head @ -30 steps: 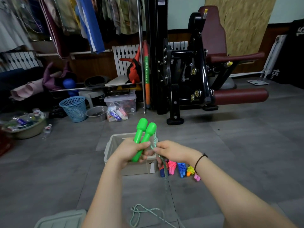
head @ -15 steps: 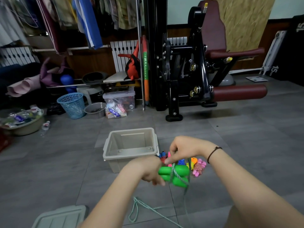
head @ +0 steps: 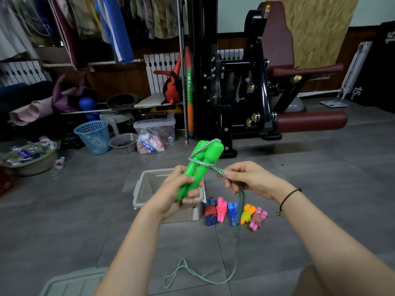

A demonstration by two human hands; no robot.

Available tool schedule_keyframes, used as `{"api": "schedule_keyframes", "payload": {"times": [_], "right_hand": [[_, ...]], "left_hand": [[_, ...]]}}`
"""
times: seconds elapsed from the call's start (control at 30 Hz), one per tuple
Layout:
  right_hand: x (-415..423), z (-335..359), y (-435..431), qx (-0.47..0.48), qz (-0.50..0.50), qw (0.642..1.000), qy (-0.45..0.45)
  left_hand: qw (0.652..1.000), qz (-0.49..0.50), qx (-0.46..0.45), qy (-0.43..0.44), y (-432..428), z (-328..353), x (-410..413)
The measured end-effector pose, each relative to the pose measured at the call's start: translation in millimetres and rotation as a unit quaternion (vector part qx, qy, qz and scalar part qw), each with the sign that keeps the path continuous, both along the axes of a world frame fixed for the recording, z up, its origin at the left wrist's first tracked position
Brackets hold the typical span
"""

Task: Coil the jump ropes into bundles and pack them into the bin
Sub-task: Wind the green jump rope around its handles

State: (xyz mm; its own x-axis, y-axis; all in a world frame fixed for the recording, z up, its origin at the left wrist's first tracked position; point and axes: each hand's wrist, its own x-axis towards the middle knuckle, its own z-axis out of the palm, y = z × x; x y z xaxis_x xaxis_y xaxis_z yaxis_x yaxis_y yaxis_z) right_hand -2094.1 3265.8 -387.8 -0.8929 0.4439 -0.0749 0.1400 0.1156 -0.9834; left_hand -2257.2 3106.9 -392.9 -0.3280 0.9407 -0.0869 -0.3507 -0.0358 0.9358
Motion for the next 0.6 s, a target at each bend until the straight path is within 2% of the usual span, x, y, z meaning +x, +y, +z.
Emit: {"api": "schedule_keyframes", "payload": {"times": [0.1, 0.17, 0.23, 0.3, 0.37, 0.43, 0.6], "right_hand": [[-0.7, 3.4, -5.0, 0.017, 0.006, 1.000, -0.016], [-0.8, 3.6, -7.0, 0.019, 0.007, 0.999, -0.027], [-0.8, 3.2, -9.2, 0.025, 0.015, 0.999, -0.042], [-0.2, 2.3, -10.3, 0.025, 0.028, 0.998, -0.057], [1.2, 3.1, -10.8, 0.030, 0.034, 0.997, -0.065], [3.2, 4.5, -10.7, 0.044, 0.030, 0.996, -0.065], [4.0, 3.7, -8.0, 0.102, -0.008, 0.993, -0.059]], "left_hand": [[0.995, 0.091, 0.016, 0.032, 4.0, -6.5, -8.8], [0.981, 0.174, -0.007, 0.080, 6.2, -12.8, -18.3], [0.951, 0.250, -0.041, 0.177, 6.8, -16.7, -25.4], [0.908, 0.284, -0.057, 0.303, 4.4, -15.2, -28.5], [0.861, 0.267, -0.063, 0.428, 0.5, -12.4, -28.2], [0.835, 0.214, -0.073, 0.502, 0.5, -15.0, -27.8], [0.818, 0.063, -0.098, 0.564, 4.8, -25.8, -25.3]]}}
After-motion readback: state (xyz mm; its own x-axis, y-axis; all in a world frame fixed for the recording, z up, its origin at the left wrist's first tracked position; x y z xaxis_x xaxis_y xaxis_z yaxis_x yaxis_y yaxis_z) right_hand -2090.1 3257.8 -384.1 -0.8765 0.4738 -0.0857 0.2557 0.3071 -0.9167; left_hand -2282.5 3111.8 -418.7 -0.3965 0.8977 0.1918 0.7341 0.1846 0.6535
